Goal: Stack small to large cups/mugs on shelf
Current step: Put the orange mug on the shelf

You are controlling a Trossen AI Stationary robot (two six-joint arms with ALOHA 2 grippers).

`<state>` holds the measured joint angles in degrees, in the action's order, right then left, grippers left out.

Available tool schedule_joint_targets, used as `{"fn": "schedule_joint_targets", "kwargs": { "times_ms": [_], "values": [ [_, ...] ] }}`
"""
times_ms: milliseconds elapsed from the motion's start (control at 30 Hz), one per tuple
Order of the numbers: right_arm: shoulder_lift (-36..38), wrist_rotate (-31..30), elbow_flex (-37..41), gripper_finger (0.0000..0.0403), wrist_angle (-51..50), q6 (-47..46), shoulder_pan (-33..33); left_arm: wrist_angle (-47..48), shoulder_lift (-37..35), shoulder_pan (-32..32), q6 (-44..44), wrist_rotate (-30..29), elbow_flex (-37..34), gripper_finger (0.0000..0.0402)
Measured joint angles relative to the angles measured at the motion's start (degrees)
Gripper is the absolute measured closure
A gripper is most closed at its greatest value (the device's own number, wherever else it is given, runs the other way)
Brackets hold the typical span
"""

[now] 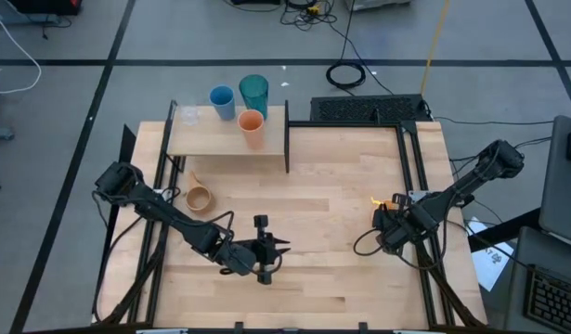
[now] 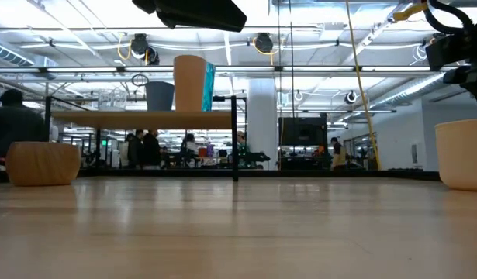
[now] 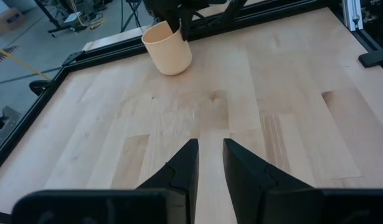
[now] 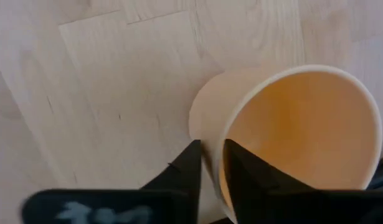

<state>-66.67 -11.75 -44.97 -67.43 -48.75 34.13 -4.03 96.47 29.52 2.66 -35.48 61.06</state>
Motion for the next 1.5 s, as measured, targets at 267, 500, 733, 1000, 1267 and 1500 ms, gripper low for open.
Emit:
{"fn": "schedule_joint_targets", "kwargs": {
  "times_ms": [267, 500, 733, 1000, 1267, 1500],
  "values": [
    [0.0, 1.6, 0.0, 0.0392, 1.7, -0.9, 0.0, 0.0, 0.0, 0.0, 0.0, 0.0, 0.0, 0.0325],
    [0.0, 1.6, -0.9, 0.0398, 6.2, -1.6, -0.1, 0.0, 0.0, 0.0, 0.1, 0.0, 0.0, 0.0325],
    [0.0, 1.6, -6.6, 0.0400, 6.4, -1.5, -1.3, -0.1, 0.0, 0.0, 0.2, 0.0, 0.0, 0.0325],
    [0.0, 0.2, -15.0, 0.0400, 6.7, 1.3, -4.1, -0.1, 0.0, 0.0, 0.2, 0.0, 0.0, 0.0325],
    [0.0, -6.5, -20.8, 0.0401, 14.5, 15.3, -5.7, -0.1, 0.0, 0.0, 0.4, -0.1, 0.0, 0.0325],
    [0.0, -9.6, -21.5, 0.0401, 27.5, 30.9, -7.3, -0.7, 0.0, 0.0, 0.9, -0.6, 0.0, 0.0325]
  ]
}}
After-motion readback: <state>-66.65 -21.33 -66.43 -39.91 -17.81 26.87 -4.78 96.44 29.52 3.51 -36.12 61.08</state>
